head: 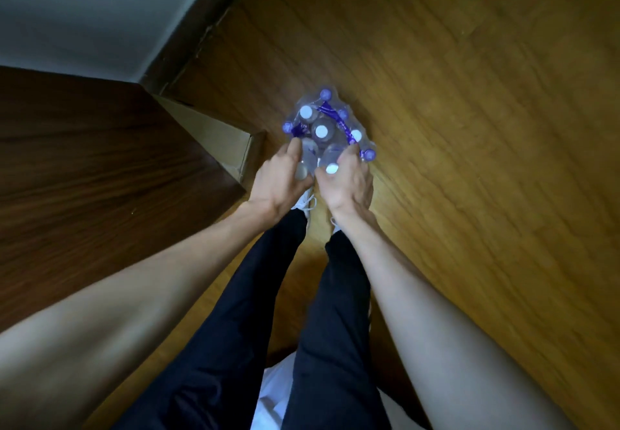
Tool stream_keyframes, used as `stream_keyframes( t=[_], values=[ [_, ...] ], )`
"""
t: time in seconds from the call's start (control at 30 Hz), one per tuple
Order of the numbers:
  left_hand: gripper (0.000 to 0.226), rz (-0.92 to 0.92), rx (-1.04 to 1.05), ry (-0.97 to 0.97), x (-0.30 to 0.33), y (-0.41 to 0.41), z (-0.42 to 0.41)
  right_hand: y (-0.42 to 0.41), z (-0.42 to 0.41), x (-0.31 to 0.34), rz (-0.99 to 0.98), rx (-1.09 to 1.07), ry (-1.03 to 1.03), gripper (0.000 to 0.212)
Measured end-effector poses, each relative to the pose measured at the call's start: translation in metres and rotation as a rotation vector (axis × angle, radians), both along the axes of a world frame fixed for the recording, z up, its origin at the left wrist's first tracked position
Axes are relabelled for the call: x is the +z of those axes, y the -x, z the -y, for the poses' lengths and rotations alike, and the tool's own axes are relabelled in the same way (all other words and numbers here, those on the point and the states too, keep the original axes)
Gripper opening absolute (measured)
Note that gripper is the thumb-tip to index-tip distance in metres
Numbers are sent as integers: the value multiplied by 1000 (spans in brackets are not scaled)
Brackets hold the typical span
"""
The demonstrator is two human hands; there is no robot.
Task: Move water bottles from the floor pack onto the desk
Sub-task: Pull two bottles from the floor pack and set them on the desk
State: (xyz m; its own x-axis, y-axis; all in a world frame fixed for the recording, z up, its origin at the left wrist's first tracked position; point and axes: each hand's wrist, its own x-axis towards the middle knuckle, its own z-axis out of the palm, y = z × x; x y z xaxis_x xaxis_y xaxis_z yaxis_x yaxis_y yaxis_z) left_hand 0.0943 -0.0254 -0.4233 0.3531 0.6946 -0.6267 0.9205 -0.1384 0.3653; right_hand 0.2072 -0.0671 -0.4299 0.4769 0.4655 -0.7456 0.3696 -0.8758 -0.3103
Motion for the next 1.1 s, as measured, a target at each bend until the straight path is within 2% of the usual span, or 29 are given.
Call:
stream_keyframes(
  t=[0.23, 0.33, 0.6, 0.77, 0.9, 1.1],
  values=[
    [34, 95, 106, -93, 105, -4, 10, -5, 15, 113, 2, 55, -65, 34],
    [33, 112, 116, -129, 162, -6, 19, -11, 24, 169, 10, 72, -107, 31],
    [33, 218, 238, -247, 323, -3, 42, -24, 40, 341, 65, 313, -269, 27],
    [31, 220, 296, -303, 417, 13, 62, -8, 59, 427, 80, 377, -329, 28],
    [34, 241, 431, -365, 473, 44, 86, 16, 63, 483, 59, 484, -353, 26],
    [34, 263, 778, -452, 539, 106, 139, 77, 68, 543, 23, 791, -442, 28]
  ],
)
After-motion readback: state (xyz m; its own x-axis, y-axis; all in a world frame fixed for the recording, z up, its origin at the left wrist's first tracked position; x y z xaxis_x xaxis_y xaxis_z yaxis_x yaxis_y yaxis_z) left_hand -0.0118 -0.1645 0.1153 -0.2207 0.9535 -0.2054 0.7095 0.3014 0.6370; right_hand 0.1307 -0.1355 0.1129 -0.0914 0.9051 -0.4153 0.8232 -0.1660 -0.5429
